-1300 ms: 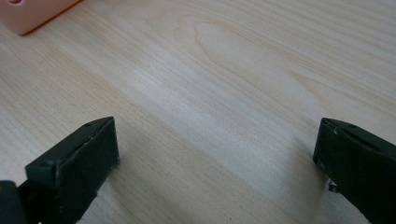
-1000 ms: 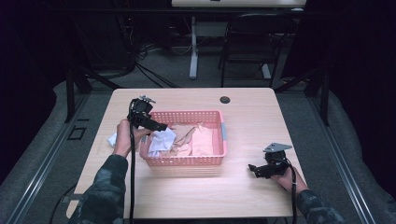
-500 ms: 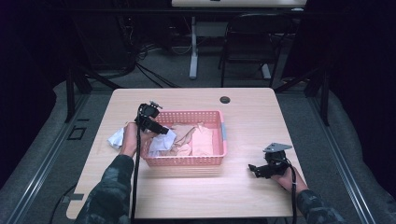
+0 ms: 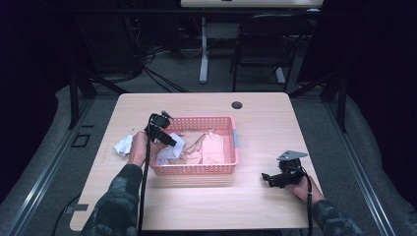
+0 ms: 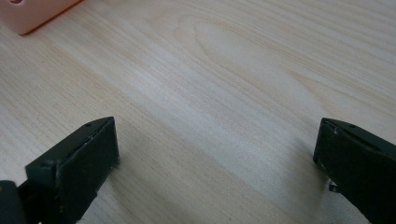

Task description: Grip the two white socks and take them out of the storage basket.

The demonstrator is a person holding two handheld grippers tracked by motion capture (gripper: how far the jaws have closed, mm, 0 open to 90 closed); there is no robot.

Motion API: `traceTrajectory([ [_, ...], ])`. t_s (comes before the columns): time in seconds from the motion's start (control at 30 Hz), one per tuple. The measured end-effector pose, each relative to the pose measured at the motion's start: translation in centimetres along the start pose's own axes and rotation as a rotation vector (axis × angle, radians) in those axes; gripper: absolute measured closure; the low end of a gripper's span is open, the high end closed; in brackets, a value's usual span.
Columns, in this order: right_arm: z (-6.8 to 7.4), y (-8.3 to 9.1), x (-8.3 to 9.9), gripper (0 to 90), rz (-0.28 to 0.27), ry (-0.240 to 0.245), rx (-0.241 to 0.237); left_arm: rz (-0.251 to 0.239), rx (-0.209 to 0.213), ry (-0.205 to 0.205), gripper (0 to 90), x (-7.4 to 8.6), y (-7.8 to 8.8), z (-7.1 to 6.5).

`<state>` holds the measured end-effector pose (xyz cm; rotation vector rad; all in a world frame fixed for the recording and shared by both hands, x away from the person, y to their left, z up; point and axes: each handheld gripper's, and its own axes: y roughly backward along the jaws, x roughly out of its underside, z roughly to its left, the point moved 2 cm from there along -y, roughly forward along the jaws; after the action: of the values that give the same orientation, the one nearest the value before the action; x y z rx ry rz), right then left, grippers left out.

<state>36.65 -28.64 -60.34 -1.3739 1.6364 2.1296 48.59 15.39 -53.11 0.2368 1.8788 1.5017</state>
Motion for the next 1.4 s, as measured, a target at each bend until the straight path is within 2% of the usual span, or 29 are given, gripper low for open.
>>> traceTrajectory([
  [0.27, 0.0, 0.0, 0.0, 0.0, 0.000, 0.000, 0.000, 0.056, 0.022, -0.017, 45.9, 0.2, -0.4, -0.6],
  [0.37, 0.0, 0.0, 0.0, 0.0, 0.000, 0.000, 0.000, 0.084, 0.015, -0.016, 45.7, 0.0, -0.8, -1.1],
  [0.5, 0.0, 0.0, 0.0, 0.0, 0.000, 0.000, 0.000, 0.115, -0.020, -0.012, 48.4, -0.3, -1.3, -1.4],
  [0.63, 0.0, 0.0, 0.0, 0.0, -0.001, 0.001, -0.001, 0.135, -0.038, -0.006, 61.5, -0.5, -1.7, -1.5],
  [0.7, 0.0, 0.0, 0.0, 0.0, 0.000, 0.001, -0.001, 0.138, -0.045, -0.002, 64.6, -0.5, -1.8, -1.5],
  [0.73, 0.0, 0.0, 0.0, 0.0, 0.000, 0.001, -0.001, 0.137, -0.044, 0.001, 72.7, -0.5, -1.8, -1.5],
  [0.83, 0.0, 0.0, 0.0, 0.0, 0.000, 0.001, -0.001, 0.139, -0.042, 0.003, 83.0, -0.3, -1.8, -1.4],
  [0.9, 0.0, 0.0, 0.0, 0.0, 0.000, 0.001, -0.001, 0.139, -0.040, 0.002, 84.5, -0.3, -1.6, -1.4],
  [1.03, 0.0, 0.0, 0.0, 0.0, 0.000, 0.001, -0.001, 0.102, -0.035, 0.005, 86.4, -0.1, -0.7, -1.3],
  [1.13, 0.0, 0.0, 0.0, 0.0, 0.000, 0.001, 0.000, 0.047, -0.038, 0.001, 86.7, 0.1, 0.7, -1.1],
  [1.4, 0.0, 0.0, 0.0, 0.0, 0.000, 0.001, 0.000, -0.062, -0.046, -0.025, 86.9, 0.3, 4.7, -1.4],
])
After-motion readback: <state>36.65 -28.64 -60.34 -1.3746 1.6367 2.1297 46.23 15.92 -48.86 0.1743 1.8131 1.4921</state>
